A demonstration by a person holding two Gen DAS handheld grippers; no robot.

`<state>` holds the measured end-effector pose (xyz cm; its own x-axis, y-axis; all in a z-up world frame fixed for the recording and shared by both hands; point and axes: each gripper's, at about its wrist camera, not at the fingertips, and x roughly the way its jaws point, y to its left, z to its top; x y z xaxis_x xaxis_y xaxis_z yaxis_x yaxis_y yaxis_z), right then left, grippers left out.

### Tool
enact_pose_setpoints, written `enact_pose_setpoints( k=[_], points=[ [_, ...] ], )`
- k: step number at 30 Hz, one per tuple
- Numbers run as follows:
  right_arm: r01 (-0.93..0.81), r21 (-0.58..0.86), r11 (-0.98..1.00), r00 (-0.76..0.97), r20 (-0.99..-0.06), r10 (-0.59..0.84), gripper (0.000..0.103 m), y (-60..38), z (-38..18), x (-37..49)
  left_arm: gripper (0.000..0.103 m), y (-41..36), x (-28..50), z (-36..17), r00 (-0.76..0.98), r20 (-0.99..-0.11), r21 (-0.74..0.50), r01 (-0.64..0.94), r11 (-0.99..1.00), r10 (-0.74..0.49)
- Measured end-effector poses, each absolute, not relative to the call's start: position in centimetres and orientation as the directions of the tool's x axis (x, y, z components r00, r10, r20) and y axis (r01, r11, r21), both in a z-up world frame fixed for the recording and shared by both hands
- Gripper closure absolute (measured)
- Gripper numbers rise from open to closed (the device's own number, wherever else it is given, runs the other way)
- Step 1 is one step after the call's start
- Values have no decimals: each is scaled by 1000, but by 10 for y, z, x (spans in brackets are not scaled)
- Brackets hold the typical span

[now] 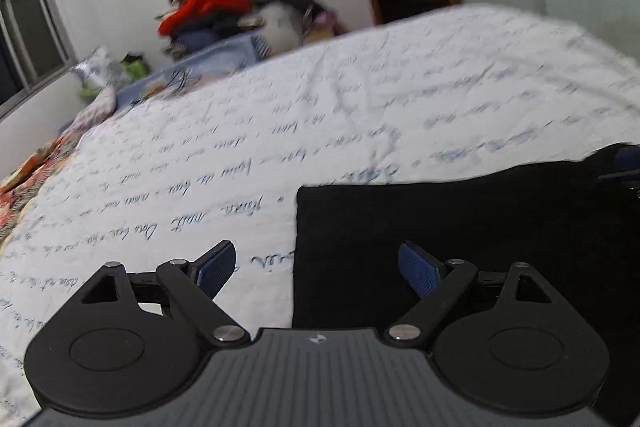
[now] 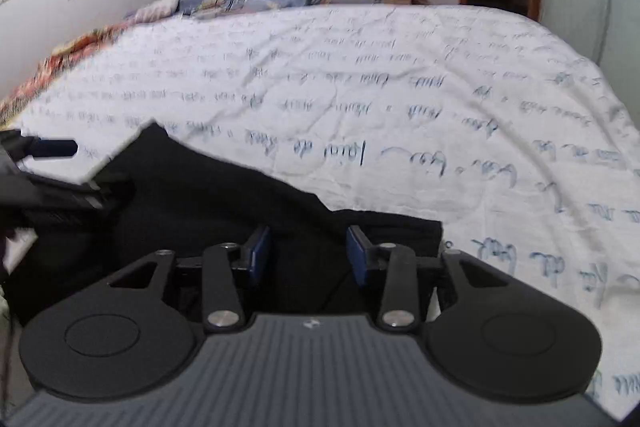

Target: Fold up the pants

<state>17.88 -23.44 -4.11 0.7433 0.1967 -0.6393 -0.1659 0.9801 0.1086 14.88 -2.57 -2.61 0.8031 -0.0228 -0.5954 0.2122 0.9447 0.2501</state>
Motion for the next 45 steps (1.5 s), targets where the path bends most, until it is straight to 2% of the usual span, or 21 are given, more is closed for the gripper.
enact_pose_setpoints(
  k=[1,5,8,10,11,13,15,17,23,38,45],
  points=[
    [-175,64,982,768,-616,177,63,-229,-31,166,14,-21,145,-24,795,-605,222,216,951,-40],
    [-233,-2,972,807,-558,193,34,-210,-10,121,14,-17,132,-20,775,-630,138,171,976,-47],
    [-238,-83,968,790,-596,143,31,-196,-25,110,13,-24,124,-34,729,-681,81,174,981,-73],
    [-223,-184,957,779,-624,61,22,-190,-51,110,12,-31,120,-46,721,-692,126,171,977,-37],
    [-201,-197,960,794,-606,42,17,-192,-56,106,12,-30,114,-46,735,-677,131,154,979,-25],
    [-153,-169,974,798,-603,21,16,-194,-47,97,12,-27,105,-39,737,-676,123,124,985,-8],
    [-109,-154,982,835,-551,6,0,-193,-35,78,12,-24,97,-32,737,-675,110,93,990,6],
    [-74,-119,990,862,-506,4,0,-190,-25,58,12,-19,88,-26,737,-675,87,69,994,7],
    [-42,-24,999,862,-506,24,0,-174,-15,31,12,-18,65,-18,727,-686,90,72,993,9],
    [-5,38,999,809,-587,26,0,-152,-20,2,12,-10,21,-16,694,-719,113,74,991,30],
    [-33,14,999,810,-586,35,0,-144,-19,-11,12,-3,14,-13,678,-735,91,77,993,15]
  ],
)
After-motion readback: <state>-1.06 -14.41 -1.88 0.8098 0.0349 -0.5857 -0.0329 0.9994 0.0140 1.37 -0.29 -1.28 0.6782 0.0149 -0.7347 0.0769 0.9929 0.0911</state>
